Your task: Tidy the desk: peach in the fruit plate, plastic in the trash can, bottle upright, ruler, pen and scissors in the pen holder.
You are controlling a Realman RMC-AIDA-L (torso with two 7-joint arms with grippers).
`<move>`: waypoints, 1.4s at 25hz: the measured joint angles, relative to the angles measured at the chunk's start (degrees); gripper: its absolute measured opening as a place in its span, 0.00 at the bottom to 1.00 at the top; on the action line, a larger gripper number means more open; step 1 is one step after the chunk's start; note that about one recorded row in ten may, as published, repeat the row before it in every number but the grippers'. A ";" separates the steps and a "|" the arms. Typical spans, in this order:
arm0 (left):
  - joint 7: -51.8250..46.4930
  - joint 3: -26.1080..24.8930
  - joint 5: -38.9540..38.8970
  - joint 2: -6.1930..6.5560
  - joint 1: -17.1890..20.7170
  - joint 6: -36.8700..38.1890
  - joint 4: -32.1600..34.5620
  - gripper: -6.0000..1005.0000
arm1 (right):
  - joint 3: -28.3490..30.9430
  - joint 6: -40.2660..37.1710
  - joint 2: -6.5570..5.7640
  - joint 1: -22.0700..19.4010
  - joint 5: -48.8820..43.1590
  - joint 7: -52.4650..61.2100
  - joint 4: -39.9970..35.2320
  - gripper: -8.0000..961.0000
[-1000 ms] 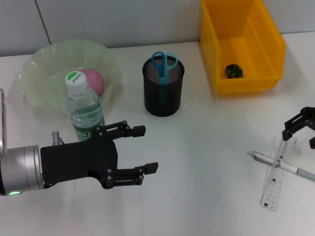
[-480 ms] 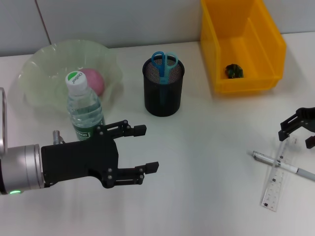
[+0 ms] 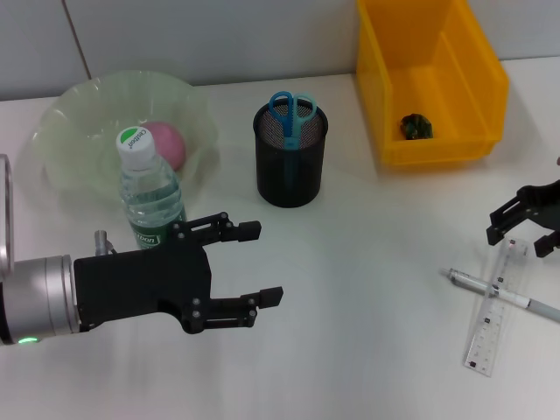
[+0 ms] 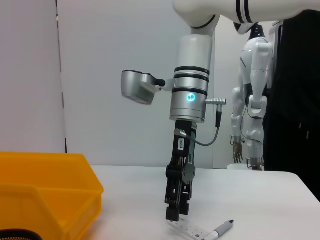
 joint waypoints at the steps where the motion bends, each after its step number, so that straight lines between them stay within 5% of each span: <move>1: 0.04 -0.01 0.02 0.00 0.00 -0.01 0.00 0.81 | -0.40 0.02 -0.02 0.10 0.00 0.02 0.16 0.77; 23: 0.09 -0.26 -0.02 0.09 0.00 -0.06 0.00 0.81 | -2.50 -1.32 -0.67 1.02 0.00 0.77 1.64 0.77; 30: -0.34 -0.67 -0.09 0.04 0.21 -0.08 0.35 0.81 | -2.23 -12.09 0.73 -2.88 3.65 -7.95 -13.52 0.77; 35: -0.54 -0.75 -0.56 -0.11 0.69 -0.26 0.33 0.81 | -2.47 -13.07 0.05 -2.80 6.19 -22.79 -16.56 0.77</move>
